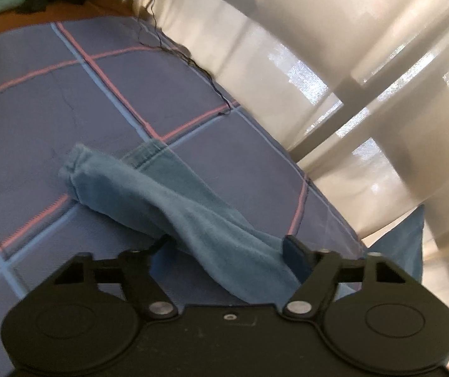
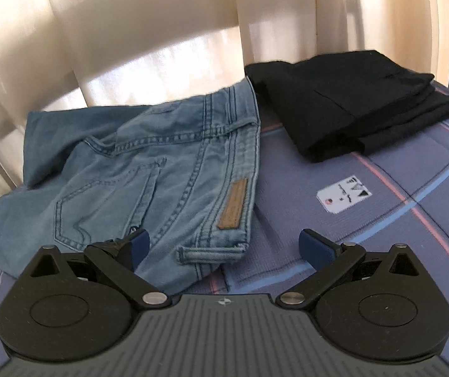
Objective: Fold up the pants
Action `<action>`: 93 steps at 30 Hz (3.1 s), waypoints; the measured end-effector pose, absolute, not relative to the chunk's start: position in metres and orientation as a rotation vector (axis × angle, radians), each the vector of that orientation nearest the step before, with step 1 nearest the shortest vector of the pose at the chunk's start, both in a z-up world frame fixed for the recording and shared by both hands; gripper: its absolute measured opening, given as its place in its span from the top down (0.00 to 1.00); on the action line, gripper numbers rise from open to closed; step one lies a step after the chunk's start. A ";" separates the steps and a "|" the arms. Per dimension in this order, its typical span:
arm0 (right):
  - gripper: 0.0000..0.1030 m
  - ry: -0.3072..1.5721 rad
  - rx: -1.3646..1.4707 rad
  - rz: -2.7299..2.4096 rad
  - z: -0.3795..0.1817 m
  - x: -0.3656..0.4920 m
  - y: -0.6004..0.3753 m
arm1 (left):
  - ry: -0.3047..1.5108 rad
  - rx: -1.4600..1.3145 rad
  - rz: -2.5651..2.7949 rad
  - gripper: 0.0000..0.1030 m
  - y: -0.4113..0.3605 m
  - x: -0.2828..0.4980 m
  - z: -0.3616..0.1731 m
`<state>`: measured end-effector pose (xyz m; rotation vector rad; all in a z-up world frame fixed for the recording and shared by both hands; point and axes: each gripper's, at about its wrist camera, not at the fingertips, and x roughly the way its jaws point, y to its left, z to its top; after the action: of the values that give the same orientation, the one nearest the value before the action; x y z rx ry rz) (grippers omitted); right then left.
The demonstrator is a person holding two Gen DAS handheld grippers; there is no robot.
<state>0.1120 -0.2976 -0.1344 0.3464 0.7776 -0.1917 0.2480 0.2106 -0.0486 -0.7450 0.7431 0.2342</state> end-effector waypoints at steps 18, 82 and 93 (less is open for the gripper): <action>0.81 0.631 0.300 -0.055 -0.012 0.075 -0.321 | 0.547 -0.607 0.099 0.73 0.219 0.162 0.048; 0.00 0.922 0.266 0.174 -0.003 -0.006 -0.165 | 0.848 -0.408 0.114 0.19 0.280 -0.022 -0.038; 0.00 0.905 0.257 0.189 -0.001 0.015 -0.156 | 0.532 -0.381 0.249 0.20 0.302 0.013 -0.006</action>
<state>0.0145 -0.1561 -0.0007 0.2566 0.9052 0.1891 0.0131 0.3018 -0.0057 -0.3808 0.5323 0.2489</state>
